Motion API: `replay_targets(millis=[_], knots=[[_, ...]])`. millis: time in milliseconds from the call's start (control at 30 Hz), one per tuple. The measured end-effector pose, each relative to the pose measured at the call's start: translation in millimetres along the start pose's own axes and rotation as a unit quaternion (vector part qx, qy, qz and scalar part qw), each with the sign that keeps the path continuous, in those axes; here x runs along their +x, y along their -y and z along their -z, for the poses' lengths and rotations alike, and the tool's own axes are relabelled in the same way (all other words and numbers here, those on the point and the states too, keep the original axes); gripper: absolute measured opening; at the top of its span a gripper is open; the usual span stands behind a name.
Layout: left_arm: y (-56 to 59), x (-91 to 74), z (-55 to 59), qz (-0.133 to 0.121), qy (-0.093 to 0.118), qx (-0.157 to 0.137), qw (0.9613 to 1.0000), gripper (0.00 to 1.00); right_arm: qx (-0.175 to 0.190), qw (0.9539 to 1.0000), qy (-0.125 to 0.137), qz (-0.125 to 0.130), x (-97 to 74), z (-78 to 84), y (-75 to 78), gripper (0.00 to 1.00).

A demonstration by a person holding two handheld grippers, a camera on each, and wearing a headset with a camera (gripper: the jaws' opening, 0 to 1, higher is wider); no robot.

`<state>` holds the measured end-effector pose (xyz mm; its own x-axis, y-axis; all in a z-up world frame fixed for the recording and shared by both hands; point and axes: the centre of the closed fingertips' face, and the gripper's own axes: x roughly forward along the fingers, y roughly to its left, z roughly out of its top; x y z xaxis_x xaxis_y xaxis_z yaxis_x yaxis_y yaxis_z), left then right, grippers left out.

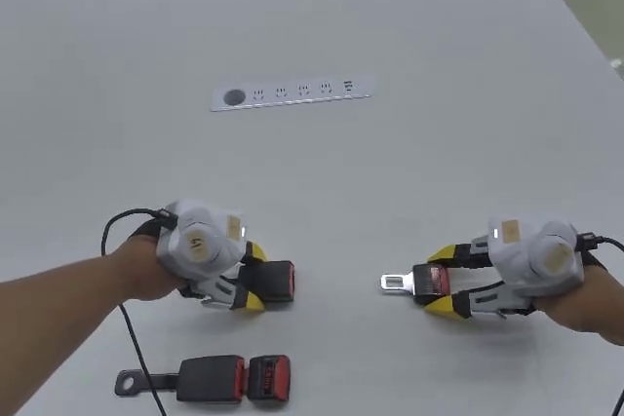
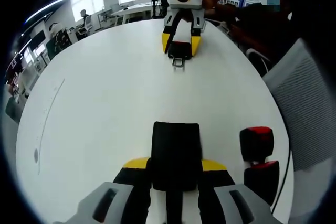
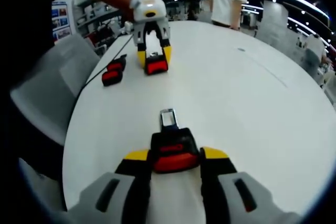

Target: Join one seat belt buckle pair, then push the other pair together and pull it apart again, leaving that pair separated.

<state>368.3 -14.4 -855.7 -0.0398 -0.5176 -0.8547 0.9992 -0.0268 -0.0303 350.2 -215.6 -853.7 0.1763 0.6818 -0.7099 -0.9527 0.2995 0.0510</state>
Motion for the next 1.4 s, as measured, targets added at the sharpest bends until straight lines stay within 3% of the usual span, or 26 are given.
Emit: replay_targets(millis=[100, 167, 233, 300, 400, 467, 567, 633, 667, 733, 800, 833, 933, 1000, 1133, 1167, 1200, 1333, 1400], knots=[[0.2, 0.2, -0.8, 0.003, -0.009, -0.008, 0.9999, 0.36, 0.0, 1.0, -0.003, 0.001, 0.5, -0.3, -0.1, 0.37], [4.4, 0.0, -5.2, 0.009, -0.014, -0.049, 0.9987, 0.4, 0.012, 0.9998, -0.01, 0.012, -0.1, 0.0, 1.7, 0.38], [-3.2, -3.6, -11.8, -0.013, 0.001, -0.07, 0.9974, 0.45, 0.053, 0.9977, 0.001, 0.043, -2.1, -3.4, 8.3, 0.47], [-7.4, -11.1, -20.4, -0.027, 0.025, -0.083, 0.9959, 0.53, 0.086, 0.9943, 0.018, 0.06, -5.1, -9.4, 11.2, 0.63], [-10.8, -23.0, -24.5, -0.048, 0.035, -0.101, 0.9931, 0.66, 0.093, 0.9913, 0.039, 0.084, -11.9, -17.7, 14.8, 0.67], [-15.5, -32.3, -26.5, -0.072, 0.046, -0.116, 0.9895, 0.72, 0.116, 0.9864, 0.056, 0.103, -15.5, -23.8, 16.4, 0.76], [-21.6, -49.5, -33.7, -0.105, 0.079, -0.15, 0.9799, 0.79, 0.127, 0.9775, 0.079, 0.149, -27.1, -35.6, 22.4, 0.82], [-26.9, -64.9, -39.0, -0.136, 0.107, -0.175, 0.9693, 0.85, 0.138, 0.9711, 0.096, 0.169, -32.8, -44.3, 24.7, 0.88], [-29.9, -74.2, -41.9, -0.153, 0.127, -0.191, 0.9612, 0.86, 0.142, 0.9667, 0.108, 0.183, -37.3, -50.7, 26.0, 0.91], [-30.8, -90.9, -46.4, -0.176, 0.155, -0.214, 0.9483, 0.89, 0.137, 0.9644, 0.112, 0.196, -42.6, -55.9, 24.7, 0.91], [-29.4, -106.2, -48.2, -0.2, 0.176, -0.218, 0.9389, 0.91, 0.138, 0.9598, 0.123, 0.211, -48.4, -64.7, 21.8, 0.93], [-28.9, -109.7, -47.9, -0.206, 0.179, -0.219, 0.9369, 0.92, 0.137, 0.9591, 0.127, 0.212, -49.9, -68.2, 19.2, 0.94], [-21.4, -132.1, -46.3, -0.233, 0.206, -0.235, 0.921, 0.97, 0.127, 0.9564, 0.137, 0.225, -55.7, -81.8, 10.4, 0.95], [-14.0, -142.2, -43.8, -0.24, 0.214, -0.237, 0.9168, 0.99, 0.12, 0.9556, 0.143, 0.228, -57.2, -89.9, 3.9, 0.96], [3.0, -160.4, -30.0, -0.254, 0.215, -0.231, 0.9143, 1.0, 0.109, 0.9549, 0.147, 0.233, -60.4, -101.9, -7.8, 0.98], [7.5, -165.8, -24.5, -0.258, 0.218, -0.242, 0.9097, 1.0, 0.104, 0.9545, 0.151, 0.235, -61.7, -106.1, -11.4, 0.99], [10.8, -168.9, -22.0, -0.258, 0.222, -0.245, 0.9078, 1.0, 0.1, 0.9546, 0.151, 0.237, -62.1, -108.4, -13.8, 0.99], [28.2, -181.7, -4.5, -0.27, 0.217, -0.245, 0.9054, 1.0, 0.088, 0.9556, 0.15, 0.238, -62.0, -115.3, -26.7, 1.0], [36.3, -188.1, 2.9, -0.276, 0.219, -0.249, 0.902, 1.0, 0.09, 0.9548, 0.152, 0.239, -61.4, -116.4, -31.9, 1.0]])
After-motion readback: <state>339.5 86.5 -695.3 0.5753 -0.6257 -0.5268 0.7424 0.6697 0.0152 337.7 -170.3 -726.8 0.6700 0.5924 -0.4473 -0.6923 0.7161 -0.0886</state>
